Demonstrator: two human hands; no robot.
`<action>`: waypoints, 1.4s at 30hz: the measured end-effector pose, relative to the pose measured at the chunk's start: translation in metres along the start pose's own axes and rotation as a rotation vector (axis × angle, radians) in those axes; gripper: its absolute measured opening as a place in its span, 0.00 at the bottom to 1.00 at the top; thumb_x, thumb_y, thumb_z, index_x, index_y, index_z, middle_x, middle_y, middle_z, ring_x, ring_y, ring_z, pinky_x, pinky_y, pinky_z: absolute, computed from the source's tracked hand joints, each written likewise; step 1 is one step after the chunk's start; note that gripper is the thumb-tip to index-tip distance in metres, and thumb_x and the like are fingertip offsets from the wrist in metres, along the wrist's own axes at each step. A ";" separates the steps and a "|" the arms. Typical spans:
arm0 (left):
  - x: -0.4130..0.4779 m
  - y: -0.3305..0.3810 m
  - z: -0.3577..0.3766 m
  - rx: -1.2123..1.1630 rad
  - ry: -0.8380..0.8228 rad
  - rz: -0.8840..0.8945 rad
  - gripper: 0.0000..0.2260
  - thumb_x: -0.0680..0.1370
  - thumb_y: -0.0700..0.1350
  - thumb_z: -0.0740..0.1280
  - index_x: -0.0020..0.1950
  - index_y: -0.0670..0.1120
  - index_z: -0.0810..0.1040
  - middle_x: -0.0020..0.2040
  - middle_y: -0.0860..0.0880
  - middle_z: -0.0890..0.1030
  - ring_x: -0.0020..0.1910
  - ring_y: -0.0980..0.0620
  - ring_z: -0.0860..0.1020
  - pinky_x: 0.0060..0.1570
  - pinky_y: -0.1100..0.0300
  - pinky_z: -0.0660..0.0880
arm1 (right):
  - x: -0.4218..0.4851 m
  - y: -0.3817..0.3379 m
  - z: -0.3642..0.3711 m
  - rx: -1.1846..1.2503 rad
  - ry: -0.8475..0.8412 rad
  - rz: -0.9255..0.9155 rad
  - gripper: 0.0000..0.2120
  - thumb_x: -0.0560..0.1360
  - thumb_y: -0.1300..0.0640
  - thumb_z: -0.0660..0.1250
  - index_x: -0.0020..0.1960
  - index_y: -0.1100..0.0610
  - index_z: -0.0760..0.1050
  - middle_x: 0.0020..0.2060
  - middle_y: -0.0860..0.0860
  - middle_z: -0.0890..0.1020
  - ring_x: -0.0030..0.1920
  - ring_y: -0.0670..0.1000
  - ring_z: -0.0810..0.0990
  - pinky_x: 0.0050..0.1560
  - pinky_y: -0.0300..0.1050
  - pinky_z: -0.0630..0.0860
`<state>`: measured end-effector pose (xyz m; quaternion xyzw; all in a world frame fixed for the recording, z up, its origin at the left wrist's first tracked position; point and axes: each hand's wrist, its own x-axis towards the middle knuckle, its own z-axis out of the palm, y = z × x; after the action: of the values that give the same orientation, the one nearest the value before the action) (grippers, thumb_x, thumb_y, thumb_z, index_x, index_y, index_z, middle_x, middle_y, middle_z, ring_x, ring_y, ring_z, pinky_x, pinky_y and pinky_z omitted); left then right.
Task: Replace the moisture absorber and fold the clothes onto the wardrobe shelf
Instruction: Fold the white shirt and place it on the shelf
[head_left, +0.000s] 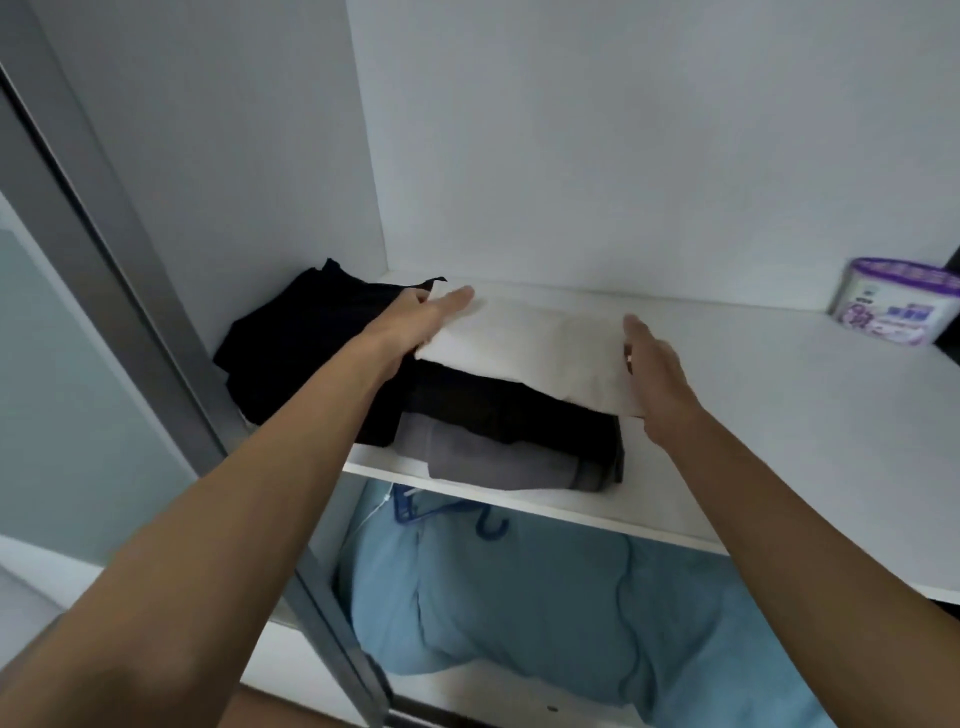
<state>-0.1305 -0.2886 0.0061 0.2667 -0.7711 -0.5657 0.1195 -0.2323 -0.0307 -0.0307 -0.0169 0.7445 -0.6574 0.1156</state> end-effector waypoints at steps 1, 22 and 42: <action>0.002 -0.003 0.005 0.043 -0.011 -0.004 0.39 0.61 0.71 0.73 0.64 0.48 0.75 0.56 0.52 0.82 0.54 0.52 0.81 0.54 0.57 0.78 | 0.005 -0.004 0.003 -0.060 -0.012 -0.031 0.24 0.77 0.35 0.61 0.55 0.56 0.70 0.44 0.49 0.76 0.43 0.49 0.76 0.44 0.46 0.75; 0.006 0.005 0.039 0.940 -0.005 0.546 0.18 0.81 0.54 0.57 0.68 0.50 0.73 0.68 0.48 0.75 0.66 0.45 0.73 0.62 0.48 0.69 | -0.015 -0.006 0.051 -0.821 0.073 -0.504 0.21 0.77 0.48 0.61 0.69 0.49 0.70 0.69 0.51 0.73 0.70 0.56 0.69 0.70 0.57 0.64; -0.010 -0.086 -0.051 0.854 0.415 0.257 0.24 0.82 0.53 0.55 0.77 0.49 0.63 0.79 0.44 0.61 0.79 0.39 0.51 0.75 0.34 0.44 | -0.058 0.025 0.115 -1.111 0.027 -0.710 0.29 0.78 0.34 0.46 0.75 0.45 0.61 0.77 0.48 0.64 0.78 0.54 0.58 0.75 0.67 0.51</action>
<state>-0.0738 -0.3432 -0.0561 0.3016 -0.9207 -0.1145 0.2197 -0.1500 -0.1294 -0.0587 -0.3102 0.9236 -0.1736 -0.1436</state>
